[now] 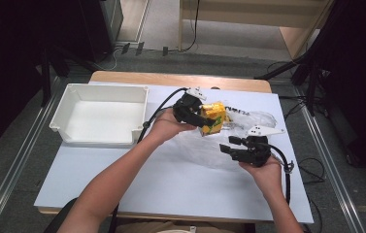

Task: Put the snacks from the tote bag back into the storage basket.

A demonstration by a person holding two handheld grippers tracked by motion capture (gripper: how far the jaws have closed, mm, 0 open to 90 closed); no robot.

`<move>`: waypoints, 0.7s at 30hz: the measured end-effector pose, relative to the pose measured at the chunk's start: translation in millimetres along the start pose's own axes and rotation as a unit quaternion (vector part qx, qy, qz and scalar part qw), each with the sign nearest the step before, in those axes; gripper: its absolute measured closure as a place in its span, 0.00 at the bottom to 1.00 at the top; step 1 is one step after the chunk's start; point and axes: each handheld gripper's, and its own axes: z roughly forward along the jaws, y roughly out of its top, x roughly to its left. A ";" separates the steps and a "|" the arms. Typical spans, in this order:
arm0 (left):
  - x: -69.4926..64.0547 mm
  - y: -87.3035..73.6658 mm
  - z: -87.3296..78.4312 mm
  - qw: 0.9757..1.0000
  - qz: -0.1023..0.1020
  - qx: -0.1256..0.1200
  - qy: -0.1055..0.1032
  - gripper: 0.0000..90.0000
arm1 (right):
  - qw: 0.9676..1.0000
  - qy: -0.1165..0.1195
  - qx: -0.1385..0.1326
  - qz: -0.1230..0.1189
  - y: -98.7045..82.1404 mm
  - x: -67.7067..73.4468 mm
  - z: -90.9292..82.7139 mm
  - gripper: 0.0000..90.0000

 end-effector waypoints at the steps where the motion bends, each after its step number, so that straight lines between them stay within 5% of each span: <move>1: -0.5 -0.9 -2.6 1.000 0.001 -0.002 0.001 0.58 | 1.000 0.001 -0.002 -0.001 0.1 0.3 0.8 0.51; 21: 2.6 -14.4 -48.5 1.000 -0.009 -0.018 0.021 0.58 | 1.000 0.002 0.006 -0.017 -4.2 3.8 -5.4 0.50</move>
